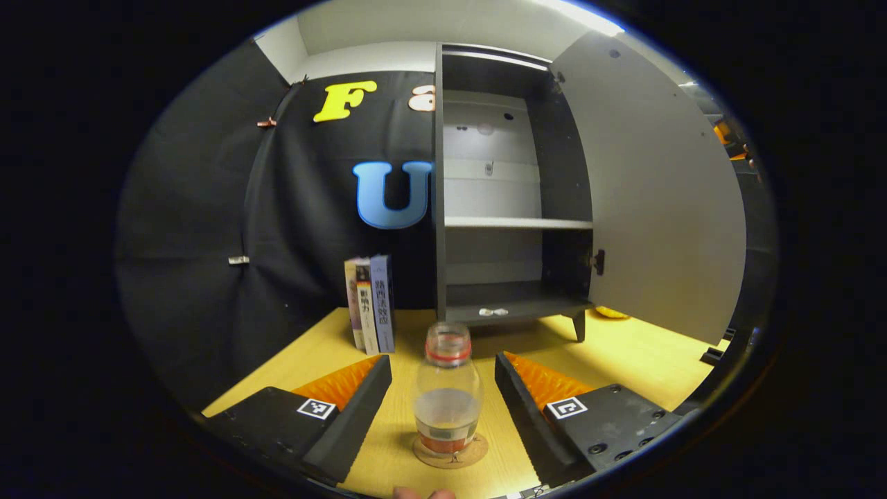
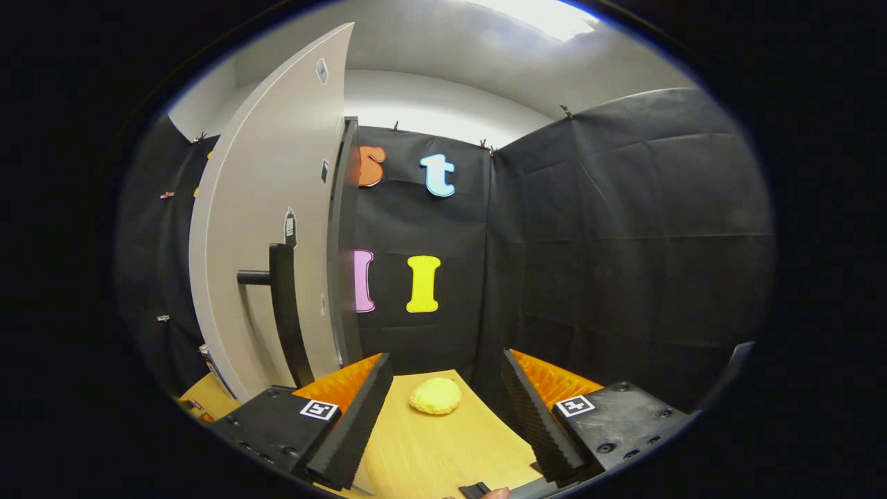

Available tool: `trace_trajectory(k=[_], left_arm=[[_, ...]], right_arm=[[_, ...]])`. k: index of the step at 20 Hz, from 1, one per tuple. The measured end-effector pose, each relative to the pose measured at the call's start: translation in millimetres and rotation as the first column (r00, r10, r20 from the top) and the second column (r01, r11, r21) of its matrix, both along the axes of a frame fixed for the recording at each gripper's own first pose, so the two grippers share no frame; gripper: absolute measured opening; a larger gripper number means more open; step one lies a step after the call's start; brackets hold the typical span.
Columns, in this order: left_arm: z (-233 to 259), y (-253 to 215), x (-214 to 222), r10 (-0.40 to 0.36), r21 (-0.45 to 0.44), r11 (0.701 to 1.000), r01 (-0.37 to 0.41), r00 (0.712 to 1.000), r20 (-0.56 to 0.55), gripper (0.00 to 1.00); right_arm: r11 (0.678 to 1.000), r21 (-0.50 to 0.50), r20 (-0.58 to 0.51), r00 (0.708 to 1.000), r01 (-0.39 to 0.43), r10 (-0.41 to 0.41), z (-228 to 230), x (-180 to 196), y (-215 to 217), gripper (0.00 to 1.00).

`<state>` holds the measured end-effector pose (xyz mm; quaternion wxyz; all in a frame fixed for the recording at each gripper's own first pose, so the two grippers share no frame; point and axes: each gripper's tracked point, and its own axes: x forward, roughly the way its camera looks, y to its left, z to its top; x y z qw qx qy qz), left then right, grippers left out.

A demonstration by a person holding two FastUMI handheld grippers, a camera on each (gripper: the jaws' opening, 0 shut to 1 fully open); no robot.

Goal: Open the cabinet door with the right hand, grasp the bottle in the cabinet with the left hand and place it on the coaster, then close the cabinet door with the right hand.

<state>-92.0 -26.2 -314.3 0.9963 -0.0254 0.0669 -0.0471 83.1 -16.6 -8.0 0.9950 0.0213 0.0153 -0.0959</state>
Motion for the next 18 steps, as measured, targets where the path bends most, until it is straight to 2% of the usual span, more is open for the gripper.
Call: trace_trajectory(k=[3,6,11,13,18], left_arm=[[41.4,1.1,-2.8,0.015,0.005,1.000,-0.015,1.000,0.007,0.95],[82.7,12.9,-3.1,0.064,0.026,0.998,-0.064,0.998,0.001,0.95],[164.1,21.1,4.0,0.118,-0.049,0.992,-0.117,0.993,0.020,0.94],[194.8,23.7,7.9,0.128,-0.045,0.991,-0.126,0.991,0.048,0.92],[214.1,19.2,11.6,0.140,-0.036,0.990,-0.140,0.990,0.005,0.95]], right_arm=[[0.999,-0.013,-0.007,0.999,-0.044,0.044,-0.9,3.3,5.6,0.98],[0.998,0.015,-0.011,0.998,-0.064,0.065,0.1,7.5,8.1,0.98],[0.996,0.055,0.009,0.997,-0.076,0.076,7.1,15.2,11.2,0.98],[0.994,0.060,0.008,0.996,-0.088,0.088,8.0,12.6,16.2,0.97],[0.991,0.080,-0.011,0.994,-0.105,0.107,2.9,-0.5,31.0,0.97]])
